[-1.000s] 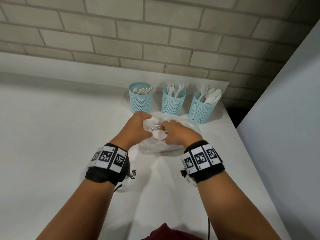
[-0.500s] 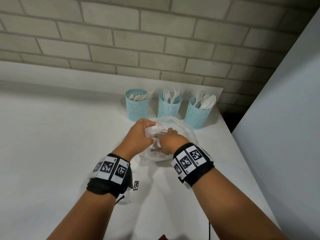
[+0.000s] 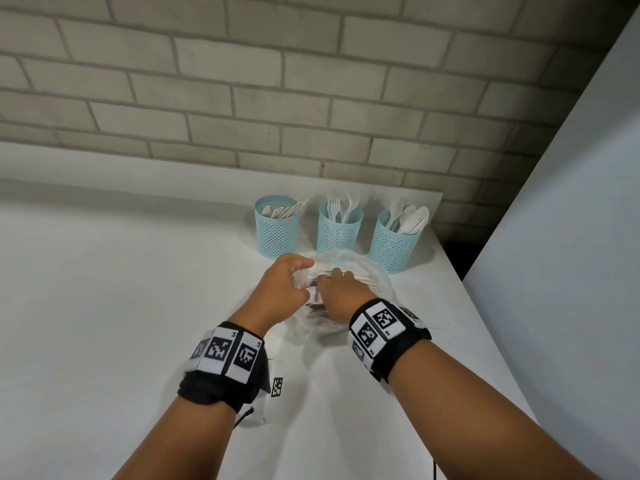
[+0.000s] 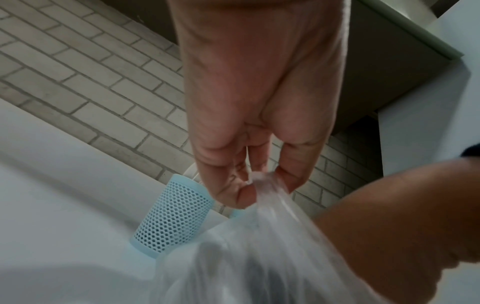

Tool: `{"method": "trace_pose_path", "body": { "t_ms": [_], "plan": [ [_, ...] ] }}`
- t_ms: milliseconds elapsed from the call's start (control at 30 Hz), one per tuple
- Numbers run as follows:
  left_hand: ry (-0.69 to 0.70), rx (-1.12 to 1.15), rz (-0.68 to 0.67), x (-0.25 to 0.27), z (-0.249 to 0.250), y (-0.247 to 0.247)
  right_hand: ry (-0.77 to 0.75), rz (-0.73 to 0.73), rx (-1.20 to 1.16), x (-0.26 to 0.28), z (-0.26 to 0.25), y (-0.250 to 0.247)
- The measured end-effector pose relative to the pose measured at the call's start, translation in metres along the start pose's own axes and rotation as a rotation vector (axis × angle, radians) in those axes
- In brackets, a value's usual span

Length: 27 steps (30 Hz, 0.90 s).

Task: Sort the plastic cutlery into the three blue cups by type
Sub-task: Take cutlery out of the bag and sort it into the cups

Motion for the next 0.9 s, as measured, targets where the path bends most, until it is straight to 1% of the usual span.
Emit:
{"method": "trace_pose_path", "body": {
  "t_ms": [100, 133, 233, 300, 400, 567, 667, 800, 833, 900],
  "plan": [
    [-0.008, -0.007, -0.024, 0.002, 0.001, 0.002, 0.021, 0.004, 0.105, -0.002, -0.006, -0.001],
    [-0.012, -0.01, -0.028, 0.002, 0.001, 0.003, -0.004, 0.029, 0.134, -0.003, -0.005, -0.001],
    [-0.024, -0.003, -0.023, 0.003, 0.001, 0.003, -0.142, 0.115, 0.152, -0.002, 0.004, 0.0],
    [-0.037, 0.018, -0.014, 0.004, 0.001, 0.002, -0.192, 0.158, 0.155, -0.001, 0.007, 0.001],
    [-0.036, 0.029, 0.007, 0.004, 0.001, 0.001, -0.207, 0.189, 0.129, 0.001, 0.004, 0.004],
    [-0.026, 0.018, 0.002, 0.006, 0.002, 0.001, -0.154, 0.153, 0.056, 0.002, 0.013, 0.011],
    [-0.027, 0.001, 0.007, 0.008, 0.003, 0.001, -0.203, 0.164, 0.046, 0.005, 0.013, 0.01],
    [-0.043, 0.003, 0.032, 0.008, 0.002, -0.002, -0.268, 0.233, -0.047, 0.01, 0.015, 0.003],
    [-0.046, 0.007, 0.048, 0.008, 0.002, -0.003, -0.278, 0.232, -0.07, 0.011, 0.016, -0.001],
    [-0.05, 0.022, 0.076, 0.008, 0.003, -0.005, -0.275, 0.183, -0.115, 0.011, 0.018, -0.009]
  ]
}}
Point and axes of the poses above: each hand's wrist, its own x-axis away from the middle knuckle, its own y-axis out of the palm, z = x × y, the point moved 1 cm from there along -x, towards the middle knuckle, and after that the axes turned 8 degrees about -x, right-handed, at the moved point
